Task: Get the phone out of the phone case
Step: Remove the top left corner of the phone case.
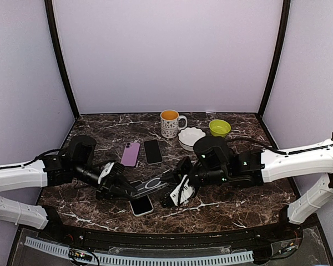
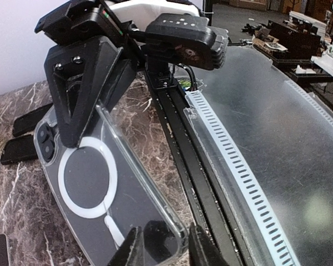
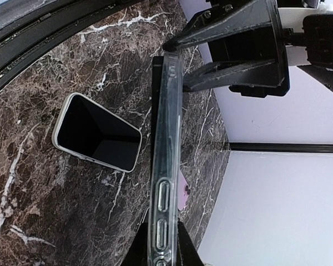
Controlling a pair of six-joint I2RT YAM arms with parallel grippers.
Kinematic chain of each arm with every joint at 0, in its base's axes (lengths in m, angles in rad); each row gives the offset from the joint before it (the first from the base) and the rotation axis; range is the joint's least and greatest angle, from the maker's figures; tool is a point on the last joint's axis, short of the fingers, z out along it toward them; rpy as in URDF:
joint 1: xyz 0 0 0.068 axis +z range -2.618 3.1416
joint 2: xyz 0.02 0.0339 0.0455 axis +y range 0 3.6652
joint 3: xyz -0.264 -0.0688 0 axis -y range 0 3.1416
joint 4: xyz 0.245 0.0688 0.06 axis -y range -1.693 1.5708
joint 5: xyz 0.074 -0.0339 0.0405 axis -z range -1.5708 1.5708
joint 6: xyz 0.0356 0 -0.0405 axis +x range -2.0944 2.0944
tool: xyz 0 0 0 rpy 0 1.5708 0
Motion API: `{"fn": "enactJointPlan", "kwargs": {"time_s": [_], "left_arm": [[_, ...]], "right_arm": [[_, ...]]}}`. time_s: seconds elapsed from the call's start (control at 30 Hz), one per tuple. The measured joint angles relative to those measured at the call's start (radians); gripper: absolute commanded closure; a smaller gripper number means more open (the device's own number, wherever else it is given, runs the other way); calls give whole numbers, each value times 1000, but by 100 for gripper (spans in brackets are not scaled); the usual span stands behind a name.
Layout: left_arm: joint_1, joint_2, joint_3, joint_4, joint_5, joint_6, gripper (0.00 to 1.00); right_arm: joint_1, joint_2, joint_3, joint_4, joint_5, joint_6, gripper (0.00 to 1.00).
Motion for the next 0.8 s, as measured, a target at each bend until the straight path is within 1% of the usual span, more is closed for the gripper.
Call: {"fn": "enactJointPlan", "kwargs": {"time_s": [0.03,0.07,0.13,0.2,0.3,0.43,0.5,0.6,0.7,0.8], "left_arm": [[0,0,0,0,-4,0,48],[0,-1,1,1,-11,5,38],[-2,-9,2,0,-39,11,30],[-2,-33,2,1,-65,16,28],[-2,-100,0,8,-103,20,28],[-2,-212,-23,30,-135,36,34],[-2,-254,-35,38,-146,39,37],[0,-303,-58,61,-150,37,39],[5,-319,-67,81,-137,35,40],[7,-301,-67,92,-119,35,43]], "right_arm": [[2,0,0,5,0,-1,100],[4,0,0,12,-1,2,100],[10,0,0,36,-6,16,100],[15,0,0,67,-12,47,100],[14,0,0,106,-23,121,100],[7,-2,-2,145,-49,229,100],[4,-10,-9,160,-66,284,100],[0,-24,-14,164,-80,340,100],[-4,-35,-14,166,-95,388,100],[-5,-41,-20,180,-114,425,100]]}}
